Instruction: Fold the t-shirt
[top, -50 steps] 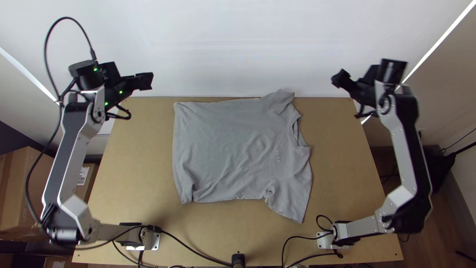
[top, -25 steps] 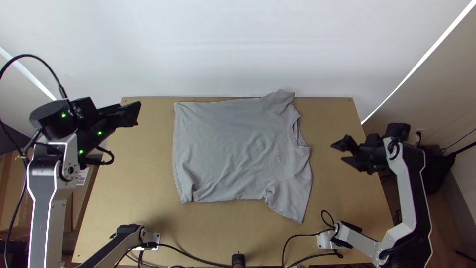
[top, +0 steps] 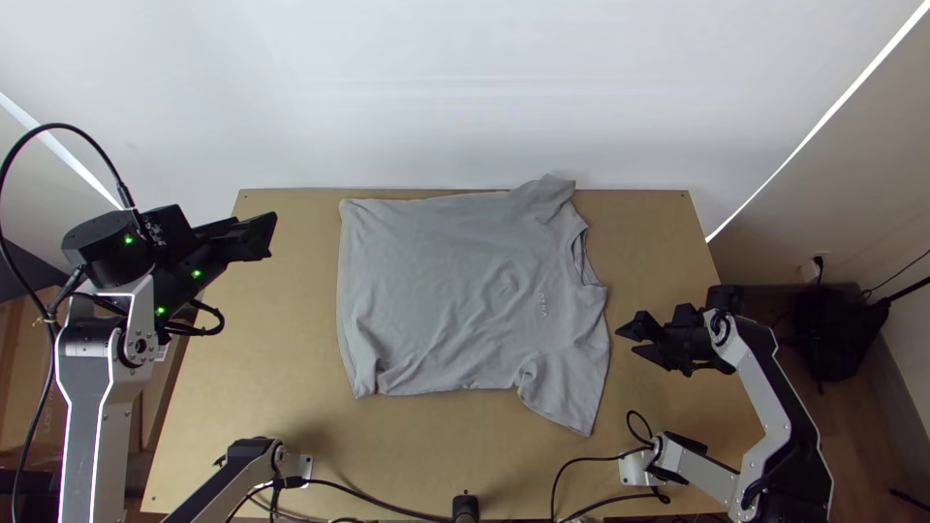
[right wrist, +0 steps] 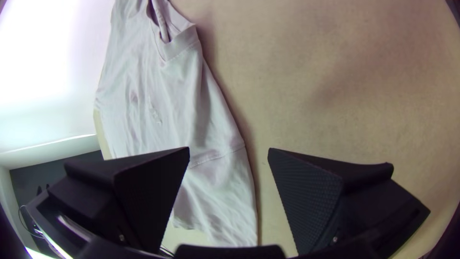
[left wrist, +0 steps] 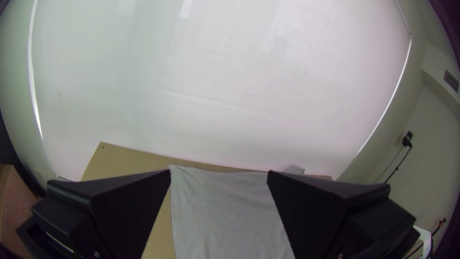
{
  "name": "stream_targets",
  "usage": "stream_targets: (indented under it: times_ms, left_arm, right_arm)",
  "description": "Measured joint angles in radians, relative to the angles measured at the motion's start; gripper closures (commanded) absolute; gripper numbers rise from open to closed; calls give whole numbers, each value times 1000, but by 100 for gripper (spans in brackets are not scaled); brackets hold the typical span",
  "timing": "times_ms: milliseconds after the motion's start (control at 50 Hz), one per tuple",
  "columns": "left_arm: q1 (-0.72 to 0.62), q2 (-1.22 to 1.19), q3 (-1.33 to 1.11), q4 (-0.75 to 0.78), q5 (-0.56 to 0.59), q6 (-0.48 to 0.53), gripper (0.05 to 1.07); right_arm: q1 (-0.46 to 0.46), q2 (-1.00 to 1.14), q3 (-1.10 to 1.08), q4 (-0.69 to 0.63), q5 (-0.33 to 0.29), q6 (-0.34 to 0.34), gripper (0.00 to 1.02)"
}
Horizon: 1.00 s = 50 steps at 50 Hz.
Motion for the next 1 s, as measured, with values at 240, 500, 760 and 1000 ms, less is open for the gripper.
stream_targets:
  times_ms: [240,500,760,1000]
  left_arm:
    - [0,0,-20,0,0,0,10]
    - [0,0,-22,0,0,-1,10]
    - [2,0,-22,0,0,-4,10]
    - [2,0,-22,-37,0,1,10]
  right_arm:
    - [27,46,-34,78,0,0,39]
    - [61,72,-82,150,-3,0,45]
    - [137,78,-122,253,-9,5,54]
    - [187,78,-145,322,16,28,86]
